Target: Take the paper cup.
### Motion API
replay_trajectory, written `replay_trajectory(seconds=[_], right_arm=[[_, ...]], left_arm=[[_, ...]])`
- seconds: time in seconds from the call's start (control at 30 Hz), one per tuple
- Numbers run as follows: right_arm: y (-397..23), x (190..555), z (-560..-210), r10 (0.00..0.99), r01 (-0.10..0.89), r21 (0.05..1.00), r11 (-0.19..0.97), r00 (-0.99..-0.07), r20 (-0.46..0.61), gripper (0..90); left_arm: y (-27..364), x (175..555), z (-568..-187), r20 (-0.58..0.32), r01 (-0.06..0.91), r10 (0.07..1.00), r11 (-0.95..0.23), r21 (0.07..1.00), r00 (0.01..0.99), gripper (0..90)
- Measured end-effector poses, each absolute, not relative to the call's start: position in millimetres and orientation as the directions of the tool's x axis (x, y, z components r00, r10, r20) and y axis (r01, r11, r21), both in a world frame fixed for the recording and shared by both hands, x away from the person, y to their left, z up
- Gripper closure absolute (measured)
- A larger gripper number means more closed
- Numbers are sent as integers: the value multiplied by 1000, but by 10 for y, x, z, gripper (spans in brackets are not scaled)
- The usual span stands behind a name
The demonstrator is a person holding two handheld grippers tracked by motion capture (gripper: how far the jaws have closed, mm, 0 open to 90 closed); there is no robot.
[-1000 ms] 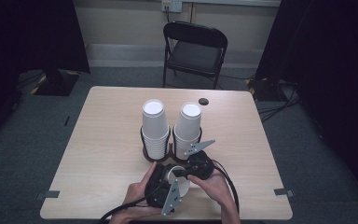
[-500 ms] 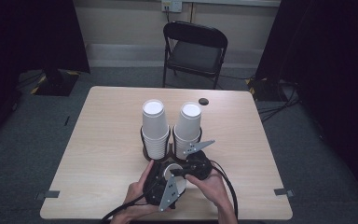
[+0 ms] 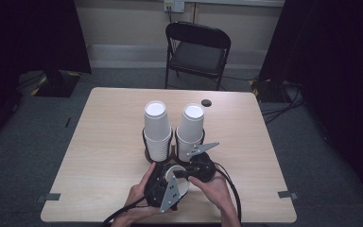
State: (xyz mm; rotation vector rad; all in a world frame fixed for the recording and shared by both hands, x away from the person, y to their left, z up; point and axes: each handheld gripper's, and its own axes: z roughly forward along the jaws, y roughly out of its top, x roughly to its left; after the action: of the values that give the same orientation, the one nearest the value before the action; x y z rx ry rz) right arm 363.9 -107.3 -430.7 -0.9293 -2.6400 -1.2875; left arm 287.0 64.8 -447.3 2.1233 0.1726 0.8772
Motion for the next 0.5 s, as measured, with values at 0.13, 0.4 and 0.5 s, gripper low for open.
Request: replay_trajectory(seconds=[0.13,0.4,0.5], right_arm=[[-1086,3634,-4307,499,537,701,469,-816,291,801],[-1127,3606,-4311,492,521,732,439,-821,289,730],[-1160,3589,-4302,501,518,745,420,-817,285,703]], left_arm=[[660,2885,-4486,520,-152,408,-659,737,750,102],[689,2897,-4520,504,-133,443,-639,757,741,101],[723,2919,-4514,479,-119,463,-615,779,746,100]])
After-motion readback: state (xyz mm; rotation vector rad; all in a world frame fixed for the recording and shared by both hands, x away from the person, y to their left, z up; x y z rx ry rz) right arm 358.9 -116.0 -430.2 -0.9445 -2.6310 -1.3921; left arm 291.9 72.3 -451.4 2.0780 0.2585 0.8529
